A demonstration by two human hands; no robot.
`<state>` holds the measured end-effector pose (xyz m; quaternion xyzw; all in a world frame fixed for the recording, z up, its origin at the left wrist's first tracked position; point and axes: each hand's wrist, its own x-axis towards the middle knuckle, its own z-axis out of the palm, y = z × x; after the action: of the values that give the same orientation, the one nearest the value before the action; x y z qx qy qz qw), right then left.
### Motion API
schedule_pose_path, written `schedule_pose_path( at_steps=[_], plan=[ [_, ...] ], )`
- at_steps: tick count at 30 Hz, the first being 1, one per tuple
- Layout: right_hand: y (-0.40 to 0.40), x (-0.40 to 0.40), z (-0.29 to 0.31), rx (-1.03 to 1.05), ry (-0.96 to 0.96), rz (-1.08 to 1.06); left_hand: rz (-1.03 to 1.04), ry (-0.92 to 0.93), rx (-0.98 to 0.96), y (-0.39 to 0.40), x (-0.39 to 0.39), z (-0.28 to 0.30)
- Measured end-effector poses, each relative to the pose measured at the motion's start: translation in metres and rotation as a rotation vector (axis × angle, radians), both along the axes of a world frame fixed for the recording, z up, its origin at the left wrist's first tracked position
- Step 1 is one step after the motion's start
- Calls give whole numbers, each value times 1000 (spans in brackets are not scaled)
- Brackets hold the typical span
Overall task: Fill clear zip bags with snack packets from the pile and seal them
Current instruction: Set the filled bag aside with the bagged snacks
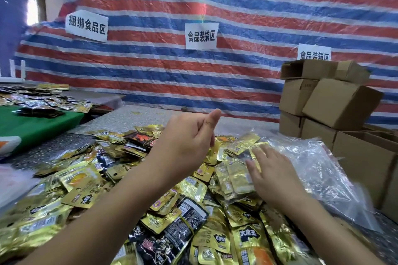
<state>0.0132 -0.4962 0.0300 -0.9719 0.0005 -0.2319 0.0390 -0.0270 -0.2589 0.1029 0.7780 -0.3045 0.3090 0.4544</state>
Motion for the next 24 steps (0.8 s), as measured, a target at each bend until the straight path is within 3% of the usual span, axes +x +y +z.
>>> schedule_pose_path(
  at_steps=[4,8,11,14,18,21,24],
  plan=[
    [35,-43,-7,185,-131,207,65,-18,140,-6,0,-5],
    [57,-62,-12,246,-185,240,107,-116,140,-20,-4,-8],
    [64,-68,-19,388,-157,258,83,-64,158,-24,-10,-16],
    [64,-70,-33,501,-161,323,181,-79,312,-15,-21,-26],
    [67,-72,-50,570,25,440,306,106,319,36,-31,-54],
    [71,-76,-50,521,-12,498,476,185,315,95,-26,-69],
    [68,-79,-43,635,-63,467,674,229,311,153,-10,-76]
  ],
)
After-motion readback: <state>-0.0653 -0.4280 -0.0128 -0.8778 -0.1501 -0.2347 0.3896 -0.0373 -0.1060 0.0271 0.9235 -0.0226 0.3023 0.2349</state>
